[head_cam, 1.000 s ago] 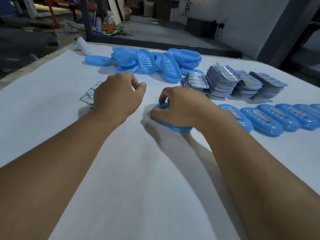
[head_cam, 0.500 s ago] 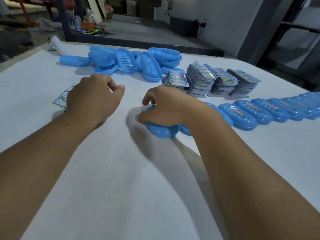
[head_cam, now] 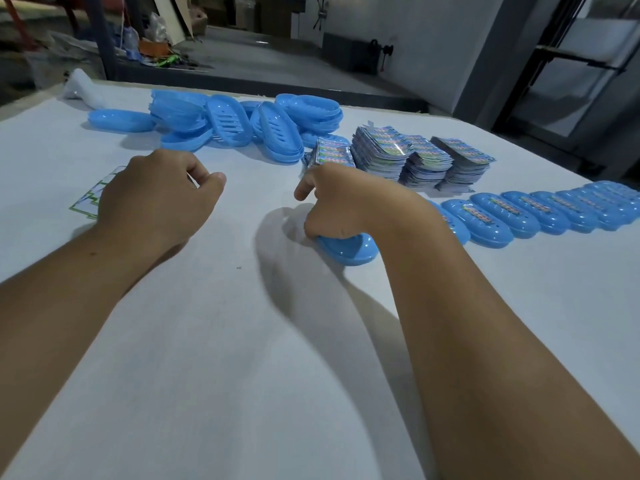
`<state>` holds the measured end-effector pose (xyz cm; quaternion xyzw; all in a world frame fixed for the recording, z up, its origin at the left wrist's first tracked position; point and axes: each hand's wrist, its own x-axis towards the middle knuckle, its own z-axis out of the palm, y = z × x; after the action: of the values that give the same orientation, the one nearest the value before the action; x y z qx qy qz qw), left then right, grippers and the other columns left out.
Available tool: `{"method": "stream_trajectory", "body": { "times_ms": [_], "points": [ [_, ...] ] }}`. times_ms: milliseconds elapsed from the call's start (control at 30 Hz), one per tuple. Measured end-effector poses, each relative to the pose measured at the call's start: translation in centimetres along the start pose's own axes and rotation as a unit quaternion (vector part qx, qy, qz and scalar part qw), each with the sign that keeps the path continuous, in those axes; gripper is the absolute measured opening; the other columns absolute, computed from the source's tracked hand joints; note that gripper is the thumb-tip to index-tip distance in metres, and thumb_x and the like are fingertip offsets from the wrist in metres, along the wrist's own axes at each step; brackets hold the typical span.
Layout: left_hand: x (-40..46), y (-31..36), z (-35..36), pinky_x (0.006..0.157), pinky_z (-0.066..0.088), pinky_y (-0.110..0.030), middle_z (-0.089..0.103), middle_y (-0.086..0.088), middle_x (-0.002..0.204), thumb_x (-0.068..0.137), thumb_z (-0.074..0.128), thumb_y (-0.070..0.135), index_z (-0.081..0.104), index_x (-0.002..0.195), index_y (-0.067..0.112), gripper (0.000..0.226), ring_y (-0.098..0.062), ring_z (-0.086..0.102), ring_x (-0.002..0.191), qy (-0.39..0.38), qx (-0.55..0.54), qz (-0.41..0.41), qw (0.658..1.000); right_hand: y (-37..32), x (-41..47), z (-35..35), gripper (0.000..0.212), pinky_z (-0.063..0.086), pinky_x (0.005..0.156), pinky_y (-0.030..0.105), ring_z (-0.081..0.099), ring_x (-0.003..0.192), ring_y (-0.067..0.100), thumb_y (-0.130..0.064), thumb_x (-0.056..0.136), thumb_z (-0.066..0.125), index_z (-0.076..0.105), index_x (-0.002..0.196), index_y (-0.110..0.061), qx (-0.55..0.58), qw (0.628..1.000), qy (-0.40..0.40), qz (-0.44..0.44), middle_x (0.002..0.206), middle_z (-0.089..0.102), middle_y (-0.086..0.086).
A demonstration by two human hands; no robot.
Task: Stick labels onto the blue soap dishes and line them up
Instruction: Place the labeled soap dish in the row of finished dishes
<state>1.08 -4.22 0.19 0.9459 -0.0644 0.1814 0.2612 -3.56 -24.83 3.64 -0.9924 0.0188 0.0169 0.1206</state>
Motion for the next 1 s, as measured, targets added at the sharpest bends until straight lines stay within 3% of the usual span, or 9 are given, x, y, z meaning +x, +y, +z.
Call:
{"method": "stream_trajectory", "body": {
  "times_ms": [233,367,433,567,633,767,867,1000],
  "points": [
    [0.1,-0.2,0.2,0.08,0.052,-0.042,0.064,0.0,0.084,0.092,0.058,0.054,0.054,0.071,0.027,0.034,-0.027,0.059,0.084,-0.005,0.003,0.0,1.0,0.5,0.2,-0.2,0.042,0.05,0.072,0.028,0.063,0.099,0.031,-0.015,0.081,0.059,0.066,0.123,-0.016,-0.024,0.999,0.012,0.019,0.113,0.066,0.008],
    [0.3,-0.5,0.5,0.079,0.053,-0.041,0.064,0.003,0.08,0.092,0.058,0.055,0.056,0.074,0.029,0.031,-0.026,0.06,0.082,-0.008,0.005,0.005,1.0,-0.1,0.6,0.4,0.047,0.053,0.099,0.043,0.06,0.116,0.029,-0.02,0.083,0.06,0.063,0.129,-0.017,-0.009,0.999,0.039,-0.001,0.127,0.064,0.004],
    [0.4,-0.6,0.7,0.075,0.051,-0.038,0.064,0.006,0.078,0.091,0.058,0.055,0.058,0.075,0.029,0.03,-0.024,0.061,0.08,-0.007,0.007,0.005,1.0,-0.8,0.9,1.0,0.045,0.05,0.101,0.042,0.058,0.119,0.024,-0.029,0.086,0.062,0.062,0.132,-0.027,0.003,0.998,0.057,-0.027,0.129,0.062,-0.002],
    [0.5,-0.7,1.1,0.073,0.05,-0.035,0.066,0.005,0.081,0.091,0.057,0.055,0.06,0.078,0.03,0.029,-0.023,0.062,0.081,-0.005,0.023,0.006,1.0,-2.0,1.5,2.4,0.039,0.051,0.089,0.032,0.06,0.112,0.017,-0.035,0.088,0.064,0.065,0.127,-0.031,0.035,0.994,0.078,-0.07,0.123,0.066,-0.006],
    [0.5,-0.7,1.1,0.072,0.048,-0.034,0.066,0.005,0.083,0.091,0.057,0.055,0.063,0.082,0.03,0.027,-0.022,0.061,0.082,-0.003,0.029,0.006,1.0,-2.3,1.8,2.9,0.032,0.043,0.077,0.027,0.06,0.107,0.015,-0.036,0.089,0.064,0.068,0.121,-0.031,0.031,0.993,0.082,-0.076,0.117,0.069,-0.01],
    [0.3,-0.5,1.2,0.071,0.048,-0.034,0.066,0.005,0.084,0.091,0.056,0.045,0.063,0.087,0.029,0.018,-0.022,0.06,0.083,0.005,0.021,0.02,1.0,-2.4,2.1,3.1,0.023,0.041,0.074,0.027,0.06,0.1,0.016,-0.036,0.091,0.064,0.072,0.112,-0.029,0.018,0.992,0.087,-0.086,0.107,0.072,-0.009],
    [1.1,0.4,1.9,0.072,0.044,-0.034,0.067,0.002,0.1,0.096,0.053,0.036,0.063,0.105,0.029,0.016,-0.021,0.059,0.09,-0.012,0.043,0.056,0.997,-2.6,2.1,3.1,0.023,0.044,0.074,0.028,0.059,0.096,0.016,-0.034,0.092,0.062,0.073,0.111,-0.029,0.008,0.993,0.085,-0.086,0.107,0.072,-0.007],
    [4.0,2.6,3.4,0.071,0.04,-0.037,0.063,-0.005,0.122,0.1,0.048,0.023,0.048,0.136,0.027,0.036,-0.027,0.062,0.103,-0.018,0.146,0.118,0.982,-2.6,1.9,3.0,0.021,0.052,0.083,0.033,0.064,0.101,0.023,-0.031,0.092,0.062,0.074,0.11,-0.027,0.012,0.992,0.084,-0.091,0.106,0.074,-0.003]
  ]
}}
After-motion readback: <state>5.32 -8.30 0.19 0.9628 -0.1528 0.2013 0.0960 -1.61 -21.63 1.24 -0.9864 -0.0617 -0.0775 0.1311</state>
